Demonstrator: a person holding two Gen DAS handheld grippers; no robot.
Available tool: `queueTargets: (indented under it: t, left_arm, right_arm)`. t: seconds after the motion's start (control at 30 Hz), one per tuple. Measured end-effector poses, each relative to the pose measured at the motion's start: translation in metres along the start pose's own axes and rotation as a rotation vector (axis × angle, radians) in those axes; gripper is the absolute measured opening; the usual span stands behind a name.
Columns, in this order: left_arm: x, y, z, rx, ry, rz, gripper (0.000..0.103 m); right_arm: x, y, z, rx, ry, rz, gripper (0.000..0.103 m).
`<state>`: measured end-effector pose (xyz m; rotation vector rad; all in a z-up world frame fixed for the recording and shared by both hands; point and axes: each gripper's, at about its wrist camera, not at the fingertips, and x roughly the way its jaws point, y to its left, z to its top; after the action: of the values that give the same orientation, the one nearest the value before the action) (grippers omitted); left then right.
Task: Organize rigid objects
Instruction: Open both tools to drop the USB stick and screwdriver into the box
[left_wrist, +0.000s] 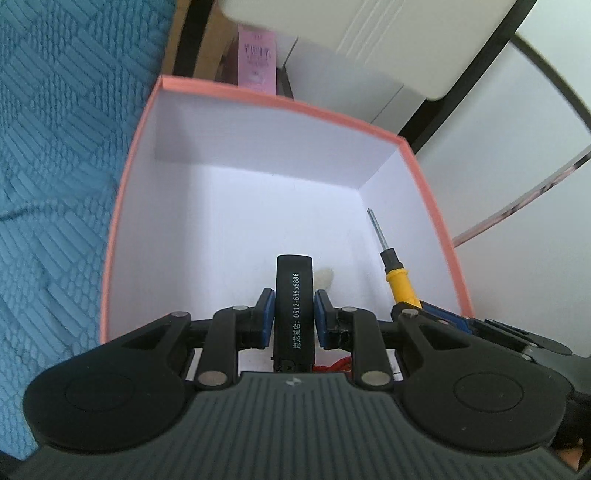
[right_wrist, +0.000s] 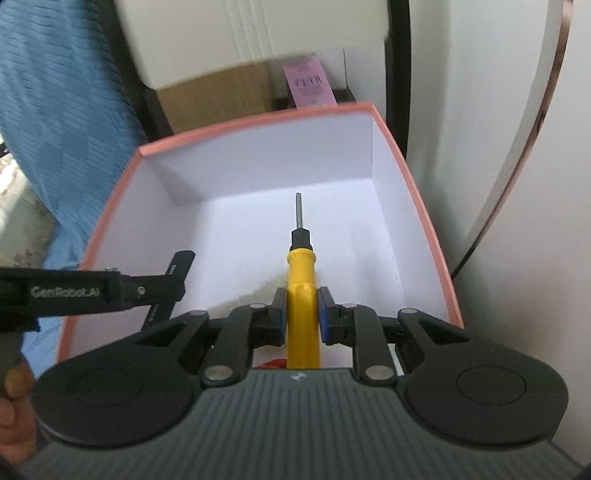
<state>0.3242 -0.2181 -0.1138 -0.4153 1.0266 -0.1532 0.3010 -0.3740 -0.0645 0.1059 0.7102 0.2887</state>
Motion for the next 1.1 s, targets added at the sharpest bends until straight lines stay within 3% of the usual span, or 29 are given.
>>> queueTargets:
  t: [0.33,0.53,0.97,1.1]
  left_arm:
    - [0.037,0.005,-0.003,-0.005,0.07,0.015,0.027]
    - [0.041,0.0,-0.005,0.004,0.086,0.026,0.027]
    - [-0.006,-0.011,0.0,0.059,0.038,0.006,0.028]
    - [-0.036,-0.014,0.003,0.071,-0.008,-0.006,0.034]
  right_arm:
    - [0.041,-0.012,-0.004,0.032,0.092,0.011,0.021]
    - [0.043,-0.012,0.002,0.044,0.085,0.021,0.021]
    - [-0.033,0.003,0.015,0.045,-0.045,0.056,0.021]
    - [-0.064,0.013,0.019,0.047,-0.1,0.068,0.021]
